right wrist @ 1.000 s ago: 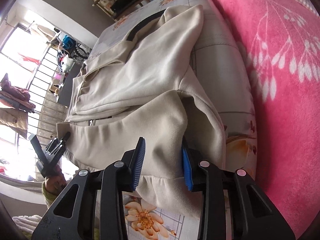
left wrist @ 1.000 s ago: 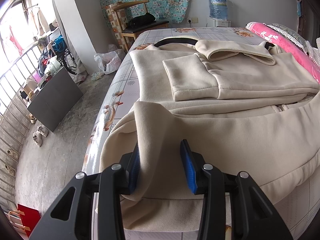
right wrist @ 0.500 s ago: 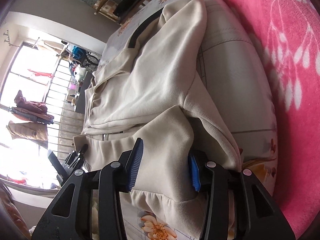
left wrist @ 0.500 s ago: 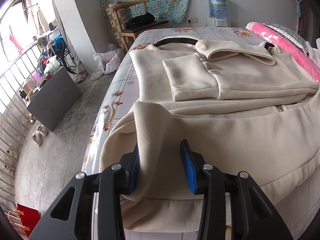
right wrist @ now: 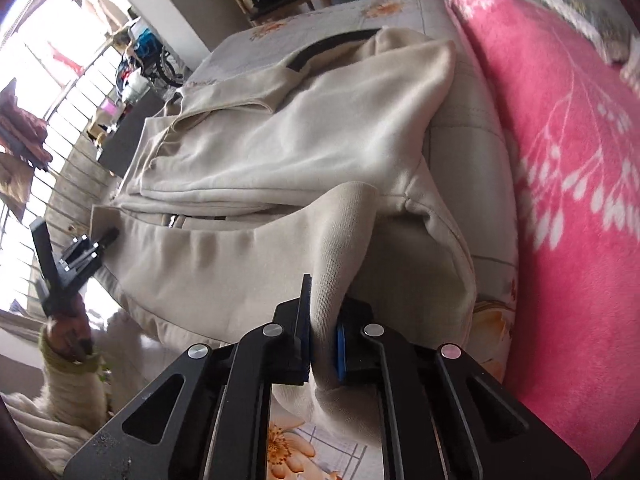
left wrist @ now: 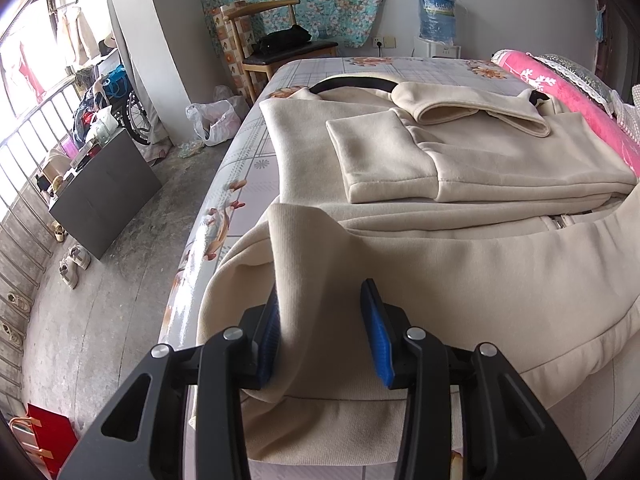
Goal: Fold large clothes
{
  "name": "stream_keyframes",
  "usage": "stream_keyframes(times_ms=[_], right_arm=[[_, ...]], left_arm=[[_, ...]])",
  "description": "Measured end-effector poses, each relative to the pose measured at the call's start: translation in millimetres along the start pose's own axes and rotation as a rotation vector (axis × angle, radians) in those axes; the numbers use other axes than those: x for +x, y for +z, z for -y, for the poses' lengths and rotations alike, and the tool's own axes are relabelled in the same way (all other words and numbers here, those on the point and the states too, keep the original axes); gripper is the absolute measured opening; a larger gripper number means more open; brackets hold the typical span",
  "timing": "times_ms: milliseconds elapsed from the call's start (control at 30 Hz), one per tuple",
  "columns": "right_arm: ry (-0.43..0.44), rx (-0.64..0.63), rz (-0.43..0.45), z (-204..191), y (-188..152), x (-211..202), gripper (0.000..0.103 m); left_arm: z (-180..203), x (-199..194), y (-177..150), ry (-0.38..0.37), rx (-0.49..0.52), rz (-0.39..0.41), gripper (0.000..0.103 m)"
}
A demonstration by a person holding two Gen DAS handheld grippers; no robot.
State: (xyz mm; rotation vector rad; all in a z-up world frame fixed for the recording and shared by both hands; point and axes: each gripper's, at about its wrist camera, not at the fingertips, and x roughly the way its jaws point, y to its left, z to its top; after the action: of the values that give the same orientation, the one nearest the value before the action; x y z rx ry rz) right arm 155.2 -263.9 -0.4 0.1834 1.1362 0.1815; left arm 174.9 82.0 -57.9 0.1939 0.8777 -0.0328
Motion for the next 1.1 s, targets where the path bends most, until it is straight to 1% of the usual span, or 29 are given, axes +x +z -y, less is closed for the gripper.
stream_keyframes(times_ms=[67, 133, 200, 267, 367, 467, 567, 800, 967, 1100], right_arm=[[-0.108, -0.114, 0.028, -20, -3, -3, 0.007], [-0.224, -0.211, 0.031, -33, -9, -1, 0.007], [-0.304, -0.264, 0.02, -40, -14, 5, 0.007], [-0.347, -0.284, 0.013, -41, -17, 12, 0.007], [-0.374, -0.276, 0.012, -39, -19, 17, 0.007], [-0.397, -0.268, 0.027, -45, -18, 20, 0.007], [-0.424, -0.273, 0.06, -52, -20, 14, 0.006], [-0.487, -0.306, 0.152, -73, -32, -13, 0.005], [-0.495, -0.302, 0.212, -81, -39, -31, 0.005], [-0.484, -0.283, 0.254, -83, -45, -46, 0.005]], left_arm=[[-1, 0, 0, -0.001, -0.003, 0.003, 0.037], [-1, 0, -1, -0.006, -0.007, 0.007, 0.035], [-2, 0, -1, -0.009, -0.015, 0.012, 0.032], [-5, -1, -2, -0.012, -0.024, 0.015, 0.027], [-11, -4, -4, -0.026, -0.044, 0.025, 0.015], [-14, -8, -5, -0.042, -0.049, 0.036, 0.01], [-15, -18, -6, -0.045, -0.052, 0.062, 0.008], [-18, -45, -11, -0.046, -0.055, 0.113, 0.007], [-19, -66, -17, -0.026, -0.045, 0.154, 0.007], [-20, -84, -20, -0.011, -0.04, 0.188, 0.007]])
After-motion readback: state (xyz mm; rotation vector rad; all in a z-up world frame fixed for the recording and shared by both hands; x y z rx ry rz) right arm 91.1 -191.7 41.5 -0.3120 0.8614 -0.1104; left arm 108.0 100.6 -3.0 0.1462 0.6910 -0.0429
